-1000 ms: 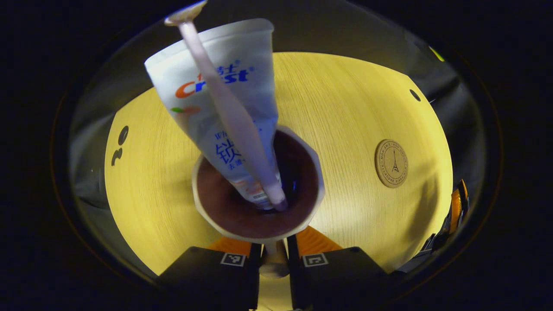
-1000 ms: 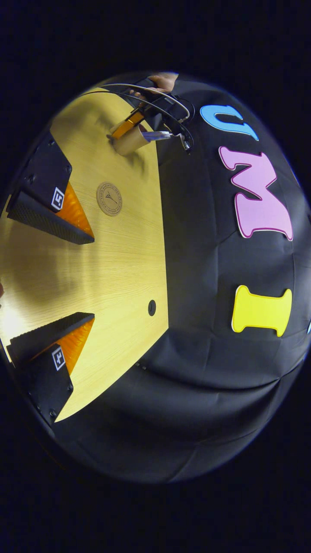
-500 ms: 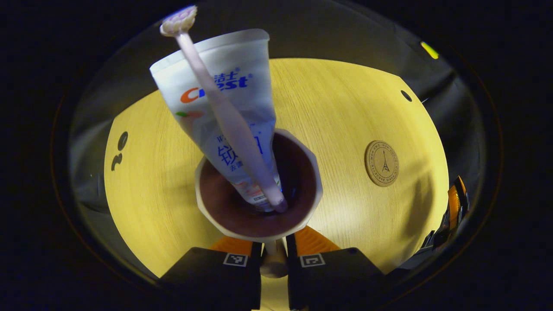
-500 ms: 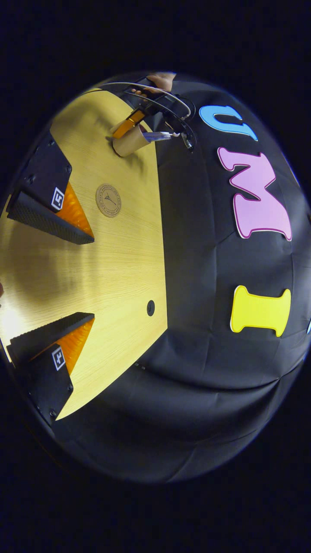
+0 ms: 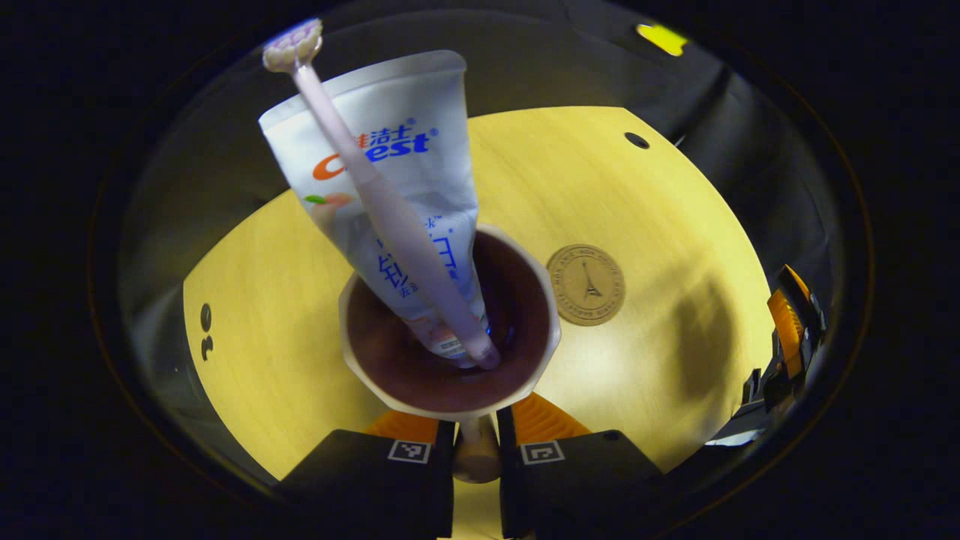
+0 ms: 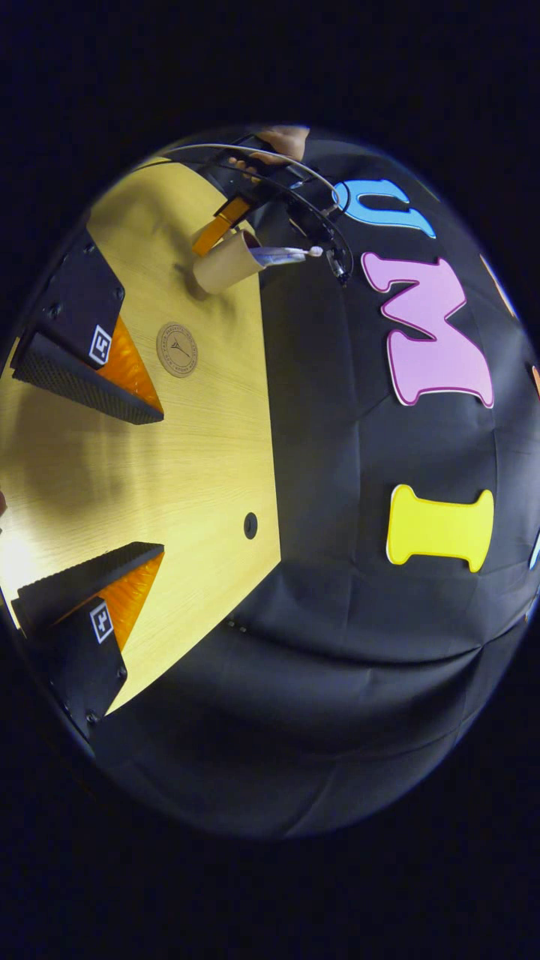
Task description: Put the toothbrush and toothpaste on the desktop into the cup, then pick up the cup and place it on the coaster on the desktop.
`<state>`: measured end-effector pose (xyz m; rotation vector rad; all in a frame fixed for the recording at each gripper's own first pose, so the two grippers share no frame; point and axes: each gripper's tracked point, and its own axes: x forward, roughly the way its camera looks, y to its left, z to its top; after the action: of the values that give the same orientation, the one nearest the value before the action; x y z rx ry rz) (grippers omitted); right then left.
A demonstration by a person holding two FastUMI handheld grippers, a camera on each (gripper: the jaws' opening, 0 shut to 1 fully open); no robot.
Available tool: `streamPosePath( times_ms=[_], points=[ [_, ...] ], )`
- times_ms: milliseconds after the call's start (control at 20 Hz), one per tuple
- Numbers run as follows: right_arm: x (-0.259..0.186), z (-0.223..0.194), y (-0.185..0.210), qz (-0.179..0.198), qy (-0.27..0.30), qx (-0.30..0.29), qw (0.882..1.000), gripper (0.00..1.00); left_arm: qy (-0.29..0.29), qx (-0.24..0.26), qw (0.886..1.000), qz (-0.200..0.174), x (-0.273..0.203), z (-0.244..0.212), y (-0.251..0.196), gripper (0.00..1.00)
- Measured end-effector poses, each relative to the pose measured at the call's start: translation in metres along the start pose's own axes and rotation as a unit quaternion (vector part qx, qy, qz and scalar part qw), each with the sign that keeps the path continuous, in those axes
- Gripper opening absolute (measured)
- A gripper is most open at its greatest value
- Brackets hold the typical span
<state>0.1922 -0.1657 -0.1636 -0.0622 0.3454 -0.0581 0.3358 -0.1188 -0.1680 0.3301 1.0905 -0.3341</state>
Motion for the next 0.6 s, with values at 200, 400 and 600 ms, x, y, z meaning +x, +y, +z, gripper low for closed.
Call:
streamPosePath(
  times_ms=[200, 400, 600],
  points=[
    [-0.010, -0.004, -0.016, -0.015, 0.002, 0.008, 1.000, 0.96, 0.006, 0.041, 0.999, -0.014, 0.010, 0.013, -0.034, 0.29],
    [-0.021, -0.009, -0.035, -0.034, 0.002, 0.020, 0.999, 0.97, 0.010, 0.061, 0.998, -0.028, 0.024, 0.027, -0.063, 0.29],
    [-0.026, -0.014, -0.049, -0.047, 0.004, 0.025, 0.999, 0.97, 0.019, 0.075, 0.996, -0.032, 0.038, 0.037, -0.080, 0.29]
  ],
)
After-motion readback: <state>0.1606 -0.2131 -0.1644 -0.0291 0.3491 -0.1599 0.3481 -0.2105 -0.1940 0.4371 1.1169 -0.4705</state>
